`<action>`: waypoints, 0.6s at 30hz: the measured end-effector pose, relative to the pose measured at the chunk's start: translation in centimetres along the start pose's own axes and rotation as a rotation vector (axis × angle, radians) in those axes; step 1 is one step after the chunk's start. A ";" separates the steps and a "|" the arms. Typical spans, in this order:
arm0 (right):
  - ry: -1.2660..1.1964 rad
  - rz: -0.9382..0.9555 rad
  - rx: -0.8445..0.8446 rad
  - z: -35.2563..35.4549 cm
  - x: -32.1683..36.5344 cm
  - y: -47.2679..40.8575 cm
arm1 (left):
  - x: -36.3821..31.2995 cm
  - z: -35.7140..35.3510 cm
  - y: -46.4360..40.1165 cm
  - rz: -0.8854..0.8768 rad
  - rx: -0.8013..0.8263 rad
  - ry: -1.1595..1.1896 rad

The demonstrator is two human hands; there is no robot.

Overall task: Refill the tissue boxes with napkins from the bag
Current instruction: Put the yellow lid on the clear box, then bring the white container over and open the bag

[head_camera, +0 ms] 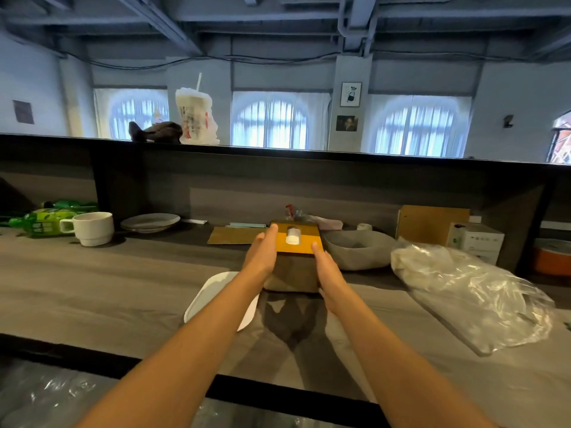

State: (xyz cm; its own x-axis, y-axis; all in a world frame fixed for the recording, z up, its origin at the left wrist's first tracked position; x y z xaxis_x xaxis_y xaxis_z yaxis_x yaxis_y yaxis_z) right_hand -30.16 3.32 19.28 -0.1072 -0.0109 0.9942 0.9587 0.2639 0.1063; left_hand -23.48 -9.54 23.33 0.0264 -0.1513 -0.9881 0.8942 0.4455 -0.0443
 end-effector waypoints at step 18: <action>0.325 0.310 -0.425 18.4 1.9 -7.2 | 1.6 -17.0 -3.5 -0.168 0.039 -0.179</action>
State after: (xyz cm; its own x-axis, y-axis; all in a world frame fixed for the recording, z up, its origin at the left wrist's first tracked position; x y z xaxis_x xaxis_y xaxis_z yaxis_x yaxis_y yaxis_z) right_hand -42.14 19.19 20.08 0.2148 -0.3060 0.9275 0.9608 -0.1045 -0.2570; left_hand -34.15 3.65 19.43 -0.0484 -0.3762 -0.9253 0.9091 0.3671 -0.1968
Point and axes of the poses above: each hand's wrist, its own y-axis away from the middle knuckle, its own z-axis out of the back of the hand, x = y × z, the point moved 5 cm from there along -y, towards the middle knuckle, and after that the axes turned 5 degrees about x, right-handed, at the moved point
